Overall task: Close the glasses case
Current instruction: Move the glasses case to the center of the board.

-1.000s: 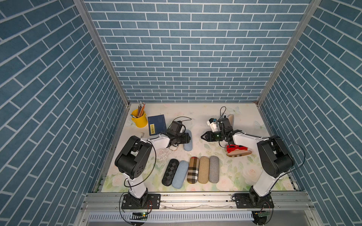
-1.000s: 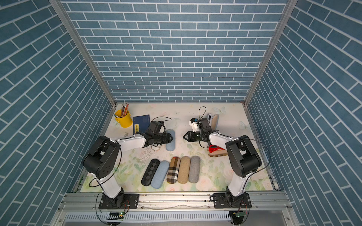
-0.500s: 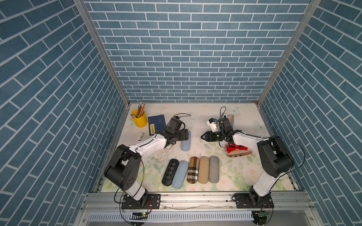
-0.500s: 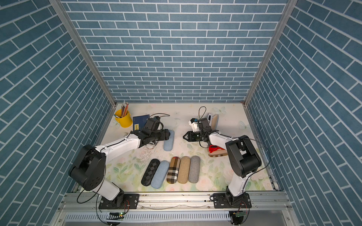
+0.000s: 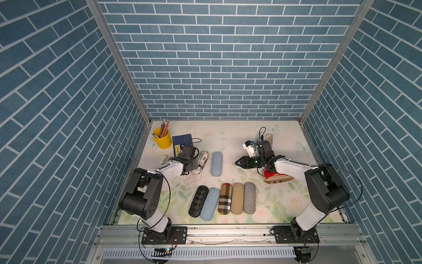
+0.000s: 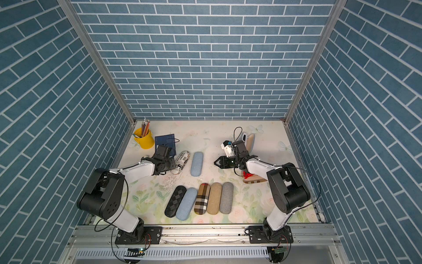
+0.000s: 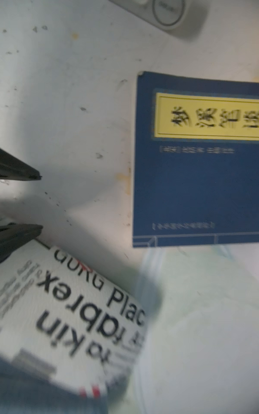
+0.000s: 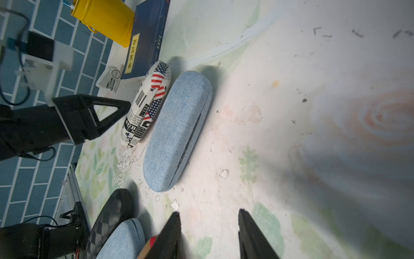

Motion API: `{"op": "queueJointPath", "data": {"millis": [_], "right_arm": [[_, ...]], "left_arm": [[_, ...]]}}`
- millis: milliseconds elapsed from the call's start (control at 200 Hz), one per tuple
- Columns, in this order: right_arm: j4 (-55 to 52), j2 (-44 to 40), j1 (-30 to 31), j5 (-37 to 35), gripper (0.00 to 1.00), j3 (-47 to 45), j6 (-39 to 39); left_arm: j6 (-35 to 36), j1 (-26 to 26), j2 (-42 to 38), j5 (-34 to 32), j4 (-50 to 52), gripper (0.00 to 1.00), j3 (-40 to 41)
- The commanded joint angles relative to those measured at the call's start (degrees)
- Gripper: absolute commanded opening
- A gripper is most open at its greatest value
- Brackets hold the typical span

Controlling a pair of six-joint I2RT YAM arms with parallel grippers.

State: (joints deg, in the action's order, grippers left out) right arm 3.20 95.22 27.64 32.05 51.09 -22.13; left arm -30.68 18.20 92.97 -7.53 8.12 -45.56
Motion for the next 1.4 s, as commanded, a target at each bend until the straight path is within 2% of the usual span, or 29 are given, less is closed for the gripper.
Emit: {"op": "queueJointPath", "data": {"millis": [0,65,160,615,830,935,1110,1245,1390], "right_arm": [[0.48,-0.97,0.37,0.89,0.42,-0.63,1.68],[0.73,-0.56,0.9,0.91,0.42,-0.73,1.72],[1.04,0.06,1.19,0.73,0.42,-0.87,1.74],[0.4,0.41,1.28,0.3,0.42,-0.86,2.44],[-0.47,-0.3,0.78,-1.03,0.42,-0.82,2.78],[-1.63,-1.56,-0.18,-2.09,0.42,-0.56,2.88],[-6.21,-4.76,-3.35,-7.13,0.43,1.2,2.88],[-8.36,-7.63,-10.18,-9.62,0.44,1.81,1.43],[-11.28,-8.38,-17.36,-14.07,0.45,4.22,2.04]], "left_arm": [[-0.39,-0.18,1.75,0.71,-2.57,0.34,0.93],[-0.12,0.19,2.02,2.46,-4.24,0.34,1.39],[1.09,1.47,3.64,0.6,-2.79,0.33,-0.58],[3.65,5.4,7.58,2.6,-5.1,0.34,-3.84],[6.03,6.21,9.46,3.34,-5.74,0.42,-5.74],[6.29,6.4,9.6,4.17,-5.66,0.42,-6.49],[5.25,6.35,7.38,0.73,-4.1,0.42,-5.77],[3.83,6.35,0.64,-1.15,-4.32,0.43,-3.92],[3.29,7.02,-9.36,0.18,-5.37,0.55,-2.53]]}}
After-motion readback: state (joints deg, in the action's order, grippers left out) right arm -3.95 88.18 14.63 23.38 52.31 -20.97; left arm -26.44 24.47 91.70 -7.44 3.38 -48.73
